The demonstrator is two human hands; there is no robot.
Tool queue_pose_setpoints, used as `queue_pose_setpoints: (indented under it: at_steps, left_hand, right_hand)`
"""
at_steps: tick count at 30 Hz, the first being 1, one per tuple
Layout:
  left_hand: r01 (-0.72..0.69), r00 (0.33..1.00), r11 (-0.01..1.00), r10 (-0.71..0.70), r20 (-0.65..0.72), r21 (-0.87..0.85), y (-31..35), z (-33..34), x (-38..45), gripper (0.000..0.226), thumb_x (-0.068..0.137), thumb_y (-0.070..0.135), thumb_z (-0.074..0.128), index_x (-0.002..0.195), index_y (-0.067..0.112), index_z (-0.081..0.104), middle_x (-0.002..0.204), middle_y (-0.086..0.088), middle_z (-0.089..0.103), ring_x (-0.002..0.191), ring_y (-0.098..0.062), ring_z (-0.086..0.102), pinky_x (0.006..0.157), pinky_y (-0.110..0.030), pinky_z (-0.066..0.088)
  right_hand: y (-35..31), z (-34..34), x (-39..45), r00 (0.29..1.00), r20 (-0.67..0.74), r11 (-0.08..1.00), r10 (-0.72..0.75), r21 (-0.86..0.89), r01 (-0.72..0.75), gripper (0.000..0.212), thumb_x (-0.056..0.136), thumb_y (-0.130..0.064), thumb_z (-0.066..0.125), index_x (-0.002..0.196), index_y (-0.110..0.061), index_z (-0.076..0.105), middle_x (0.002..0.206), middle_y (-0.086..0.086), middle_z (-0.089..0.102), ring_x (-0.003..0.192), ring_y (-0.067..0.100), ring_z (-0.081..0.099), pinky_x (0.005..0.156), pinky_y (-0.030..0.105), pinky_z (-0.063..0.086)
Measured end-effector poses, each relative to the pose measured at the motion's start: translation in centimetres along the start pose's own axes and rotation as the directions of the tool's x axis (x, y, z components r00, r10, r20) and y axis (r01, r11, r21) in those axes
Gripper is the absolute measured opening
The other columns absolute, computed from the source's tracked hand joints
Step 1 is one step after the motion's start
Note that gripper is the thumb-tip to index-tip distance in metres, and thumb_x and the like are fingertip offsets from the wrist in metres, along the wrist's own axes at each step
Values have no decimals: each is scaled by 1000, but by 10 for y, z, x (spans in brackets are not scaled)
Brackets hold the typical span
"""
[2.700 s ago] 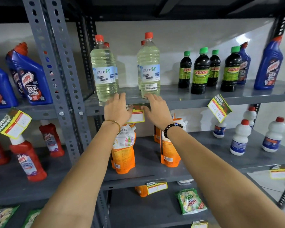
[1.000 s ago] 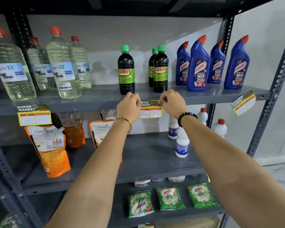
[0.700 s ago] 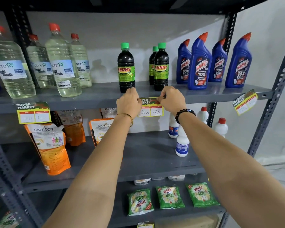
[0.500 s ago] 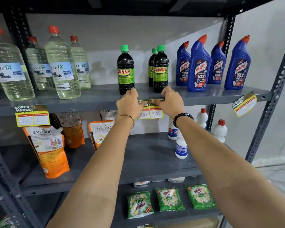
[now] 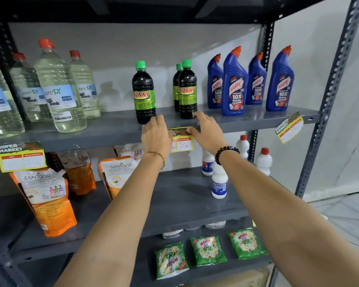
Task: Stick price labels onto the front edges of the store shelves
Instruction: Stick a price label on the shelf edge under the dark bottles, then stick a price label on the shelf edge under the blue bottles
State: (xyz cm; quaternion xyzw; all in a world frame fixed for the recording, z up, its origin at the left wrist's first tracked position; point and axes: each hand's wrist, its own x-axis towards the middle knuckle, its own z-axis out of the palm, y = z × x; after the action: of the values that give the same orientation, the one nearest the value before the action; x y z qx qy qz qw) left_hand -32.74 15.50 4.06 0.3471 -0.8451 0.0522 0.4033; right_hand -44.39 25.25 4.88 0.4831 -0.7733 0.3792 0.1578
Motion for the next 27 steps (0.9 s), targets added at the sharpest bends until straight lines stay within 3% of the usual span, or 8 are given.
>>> queue_pose_setpoints:
  at_steps: [3, 6, 12, 19, 27]
  left_hand:
    - [-104, 994, 994, 105, -39, 13, 22, 14, -5, 51, 89, 28, 59, 130, 3, 42, 133, -18, 48, 129, -36, 40, 114, -47, 27]
    - [-188, 982, 982, 187, -15, -28, 65, 30, -10, 52, 92, 28, 56, 136, 4, 40, 146, -19, 37, 140, -37, 26, 118, -47, 15]
    - [-285, 954, 954, 292, 65, -96, 176, 77, -21, 55, 95, 31, 51, 141, 7, 33, 156, -18, 19, 145, -36, 12, 120, -47, 7]
    - [-245, 965, 958, 255, 60, -147, 277, 117, -12, 41, 93, 29, 54, 127, 6, 52, 156, -18, 19, 145, -37, 11, 120, -46, 5]
    - [-116, 990, 981, 127, 62, -155, 309, 140, -4, 29, 92, 26, 57, 110, 4, 63, 153, -17, 28, 144, -35, 17, 120, -45, 8]
  right_hand:
    - [33, -20, -15, 994, -101, 996, -48, -80, 40, 44, 92, -19, 53, 132, -5, 41, 130, 19, 55, 122, 36, 46, 101, 45, 40]
    - [77, -45, -25, 984, -173, 981, -46, -195, 12, 43, 93, -15, 49, 134, -4, 40, 137, 18, 51, 130, 34, 41, 109, 46, 34]
    - [177, -105, -29, 976, -219, 932, 14, -351, -92, 44, 95, -15, 46, 137, -6, 37, 148, 16, 38, 140, 33, 27, 116, 49, 23]
    - [266, -165, -10, 991, -133, 898, -4, -437, -55, 42, 95, -10, 44, 137, -13, 39, 150, 18, 33, 141, 37, 23, 115, 52, 23]
    - [290, -173, 5, 993, -90, 928, -82, -371, 44, 30, 94, -13, 50, 124, -13, 53, 147, 16, 38, 140, 36, 24, 114, 51, 24]
